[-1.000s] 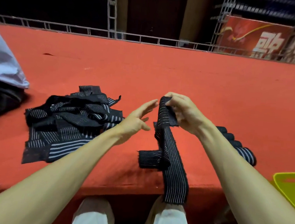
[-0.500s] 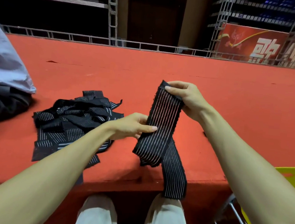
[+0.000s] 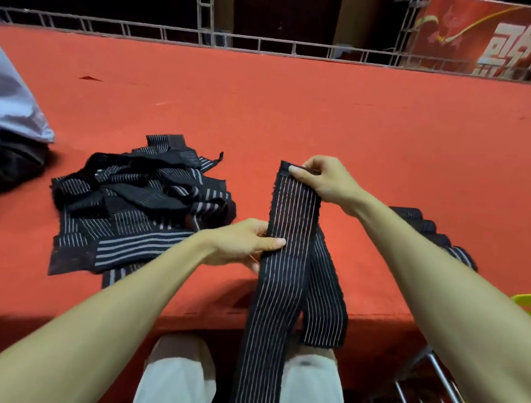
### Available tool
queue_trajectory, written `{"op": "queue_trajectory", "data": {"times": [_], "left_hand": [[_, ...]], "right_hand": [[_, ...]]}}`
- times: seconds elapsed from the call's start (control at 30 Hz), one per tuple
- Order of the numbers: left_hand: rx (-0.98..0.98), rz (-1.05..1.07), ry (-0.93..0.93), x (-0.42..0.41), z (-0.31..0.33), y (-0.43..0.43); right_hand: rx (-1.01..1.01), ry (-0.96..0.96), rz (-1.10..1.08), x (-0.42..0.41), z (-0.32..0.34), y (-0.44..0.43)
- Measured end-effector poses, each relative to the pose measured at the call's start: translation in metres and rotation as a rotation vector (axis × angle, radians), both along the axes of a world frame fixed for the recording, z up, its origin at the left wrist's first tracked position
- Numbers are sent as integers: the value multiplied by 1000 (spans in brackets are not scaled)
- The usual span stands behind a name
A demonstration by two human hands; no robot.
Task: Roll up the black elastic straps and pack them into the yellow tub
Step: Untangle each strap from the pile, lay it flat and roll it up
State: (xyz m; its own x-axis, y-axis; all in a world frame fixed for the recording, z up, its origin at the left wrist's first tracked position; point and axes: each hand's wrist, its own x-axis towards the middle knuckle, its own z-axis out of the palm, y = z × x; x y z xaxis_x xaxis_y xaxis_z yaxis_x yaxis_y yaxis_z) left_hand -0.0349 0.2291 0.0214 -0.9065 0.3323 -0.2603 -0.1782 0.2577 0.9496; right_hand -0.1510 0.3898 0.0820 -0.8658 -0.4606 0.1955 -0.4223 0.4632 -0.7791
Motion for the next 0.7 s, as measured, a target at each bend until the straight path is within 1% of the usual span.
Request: {"op": "queue_trajectory", "data": {"times": [0.07,0.17,0.2,0.23,0.33,0.37,0.5,0.6,0.7], "left_hand": [[-31,34,-21,-8,-26,-1],[-113,113,23,-25,-57,-7],[-155,133,52,-30,-63,-10],[-183,143,85,-36,-69,-13],[-197,201,155,-55,-85,-24],[-244,231,190,-63,-91,-28],[-606,366,377,-84,-111,-35],[-710,462,475,-94,-121,-37],[-734,539,498,-97,-127,-36]], "right_hand": [[151,2,51,-14,-15,-2],[252,-185,180,-39,-36,-8],[269,-213,205,-48,-42,-11],[280,-203,216,-58,-48,-15],[306,-75,176,-91,-68,-30],[310,-60,141,-103,-77,-35],[312,-7,11,-131,-108,-52],[299,-7,-28,-145,-130,-67],[317,1,-60,-152,-143,-78]]}}
